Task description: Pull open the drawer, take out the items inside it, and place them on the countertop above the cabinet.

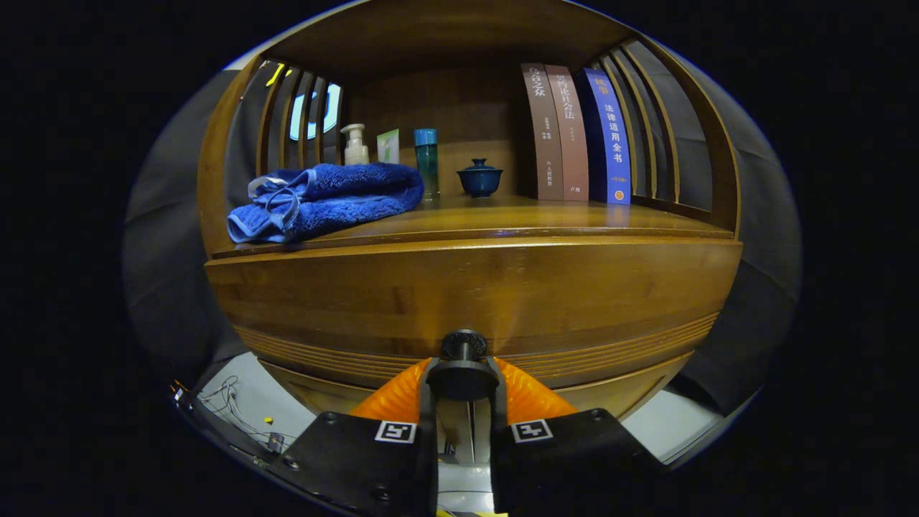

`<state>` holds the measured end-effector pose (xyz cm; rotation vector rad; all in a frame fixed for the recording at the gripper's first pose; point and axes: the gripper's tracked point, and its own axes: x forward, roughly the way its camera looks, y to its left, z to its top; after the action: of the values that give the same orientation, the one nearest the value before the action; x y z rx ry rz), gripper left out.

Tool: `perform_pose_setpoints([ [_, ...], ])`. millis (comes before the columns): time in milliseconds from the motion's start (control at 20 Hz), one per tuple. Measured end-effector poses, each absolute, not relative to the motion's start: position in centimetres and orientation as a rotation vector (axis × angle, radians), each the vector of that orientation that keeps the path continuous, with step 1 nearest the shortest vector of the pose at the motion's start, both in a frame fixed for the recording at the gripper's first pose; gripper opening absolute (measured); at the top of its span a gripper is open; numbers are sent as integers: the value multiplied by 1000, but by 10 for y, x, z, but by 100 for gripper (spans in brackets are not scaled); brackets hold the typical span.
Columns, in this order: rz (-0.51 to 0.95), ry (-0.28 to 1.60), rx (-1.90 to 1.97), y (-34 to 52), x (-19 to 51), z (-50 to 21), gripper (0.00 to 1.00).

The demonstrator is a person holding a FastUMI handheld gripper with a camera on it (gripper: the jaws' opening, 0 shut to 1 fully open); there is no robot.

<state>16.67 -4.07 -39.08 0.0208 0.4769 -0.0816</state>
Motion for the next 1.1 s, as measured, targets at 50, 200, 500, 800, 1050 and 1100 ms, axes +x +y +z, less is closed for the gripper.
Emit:
perform_pose_setpoints([
  [50, -80, 478, 28, -40, 166, -390, 33],
  [200, -80, 483, 20, -39, 156, -389, 33],
  [500, -73, 511, 24, -35, 119, -385, 33],
  [800, -69, 535, 18, -30, 70, -379, 33],
  [1050, -71, 555, 12, -29, 28, -372, 33],
  [1100, -72, 558, 16, -28, 20, -370, 33],
])
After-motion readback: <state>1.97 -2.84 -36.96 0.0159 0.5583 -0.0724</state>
